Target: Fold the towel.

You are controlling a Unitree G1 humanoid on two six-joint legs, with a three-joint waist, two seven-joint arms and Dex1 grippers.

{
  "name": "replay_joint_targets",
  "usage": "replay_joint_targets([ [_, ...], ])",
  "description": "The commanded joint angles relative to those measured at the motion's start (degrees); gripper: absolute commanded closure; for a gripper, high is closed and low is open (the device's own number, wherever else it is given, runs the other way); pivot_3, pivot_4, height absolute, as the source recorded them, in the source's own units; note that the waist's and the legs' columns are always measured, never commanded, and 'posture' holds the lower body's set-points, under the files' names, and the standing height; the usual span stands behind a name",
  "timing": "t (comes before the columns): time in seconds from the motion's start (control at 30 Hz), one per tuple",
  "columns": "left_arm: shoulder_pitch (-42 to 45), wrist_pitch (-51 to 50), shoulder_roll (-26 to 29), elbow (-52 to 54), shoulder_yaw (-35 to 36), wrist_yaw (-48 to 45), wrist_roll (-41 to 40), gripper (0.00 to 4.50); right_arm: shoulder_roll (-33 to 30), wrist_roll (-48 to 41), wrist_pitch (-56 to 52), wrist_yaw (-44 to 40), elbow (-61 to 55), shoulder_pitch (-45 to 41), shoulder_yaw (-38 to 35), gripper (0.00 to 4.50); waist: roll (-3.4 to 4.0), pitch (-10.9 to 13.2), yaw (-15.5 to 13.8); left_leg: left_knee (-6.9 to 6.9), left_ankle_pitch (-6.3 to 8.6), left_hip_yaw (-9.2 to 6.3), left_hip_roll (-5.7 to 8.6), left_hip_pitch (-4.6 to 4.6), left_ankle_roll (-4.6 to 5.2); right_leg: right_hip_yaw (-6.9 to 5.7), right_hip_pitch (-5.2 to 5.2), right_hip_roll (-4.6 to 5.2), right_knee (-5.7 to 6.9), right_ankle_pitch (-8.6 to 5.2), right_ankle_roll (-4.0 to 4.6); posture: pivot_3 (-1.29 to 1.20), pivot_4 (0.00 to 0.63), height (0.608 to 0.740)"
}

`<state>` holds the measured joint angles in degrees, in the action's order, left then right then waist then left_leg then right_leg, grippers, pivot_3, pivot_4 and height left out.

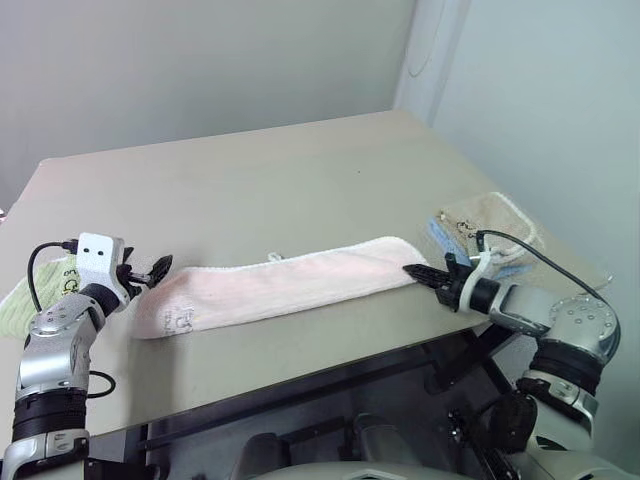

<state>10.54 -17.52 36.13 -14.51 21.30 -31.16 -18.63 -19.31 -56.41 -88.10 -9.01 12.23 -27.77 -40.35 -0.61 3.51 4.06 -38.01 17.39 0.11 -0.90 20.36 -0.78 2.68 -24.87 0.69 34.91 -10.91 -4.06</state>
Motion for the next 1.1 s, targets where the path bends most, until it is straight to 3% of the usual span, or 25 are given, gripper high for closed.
replay_joint_targets([
  [0.03, 1.18, -1.49, 1.58, 3.35, 2.56, -1.06, -2.75, 0.27, -4.29, 0.7, 1.31, -3.93, -0.48, 0.91, 1.69, 4.44, -0.01, 0.0, -0.06, 0.0, 0.0, 0.0, 0.0, 0.0, 0.0, 0.0, 0.0, 0.0, 0.0, 0.0, 0.0, 0.0, 0.0, 0.74],
  [0.27, -0.22, -7.41, 2.26, 8.03, 2.76, -2.96, -6.07, 0.27, -10.37, 1.83, 2.57, -9.02, 2.12, 0.33, 2.87, 4.44, -0.03, 0.01, 0.06, 0.0, 0.0, 0.02, 0.03, 0.01, 0.0, 0.01, 0.01, 0.0, -0.06, -0.01, 0.0, 0.0, 0.0, 0.74],
  [0.57, -0.32, -12.2, 3.23, 13.79, 2.09, -2.88, -6.97, 0.27, -16.47, -0.65, 0.45, -21.26, -3.17, -7.74, 14.15, 4.44, 0.0, 0.05, 0.11, 0.02, 0.0, 0.02, 0.02, -0.02, 0.0, 0.02, -0.02, -0.04, -0.06, -0.01, 0.01, 0.0, 0.0, 0.74],
  [0.93, -1.11, -11.17, 2.58, 14.63, 0.14, -1.51, -4.43, 0.27, -13.56, 0.61, 1.14, -29.7, -10.05, -12.53, 32.09, 4.44, -0.05, 0.05, -0.06, 0.07, 0.0, -0.01, 0.02, 0.03, 0.0, 0.0, -0.02, -0.02, -0.11, -0.01, 0.01, 0.0, 0.0, 0.74],
  [1.1, -1.99, -10.89, 2.07, 15.78, -0.69, -1.62, -3.99, 0.27, -6.85, 4.54, 4.07, -30.32, -6.56, -15.36, 40.3, 4.44, -0.05, 0.05, 0.16, 0.07, 0.0, 0.0, 0.0, 0.01, 0.0, 0.0, -0.04, -0.05, -0.07, 0.0, 0.01, 0.0, 0.0, 0.74],
])
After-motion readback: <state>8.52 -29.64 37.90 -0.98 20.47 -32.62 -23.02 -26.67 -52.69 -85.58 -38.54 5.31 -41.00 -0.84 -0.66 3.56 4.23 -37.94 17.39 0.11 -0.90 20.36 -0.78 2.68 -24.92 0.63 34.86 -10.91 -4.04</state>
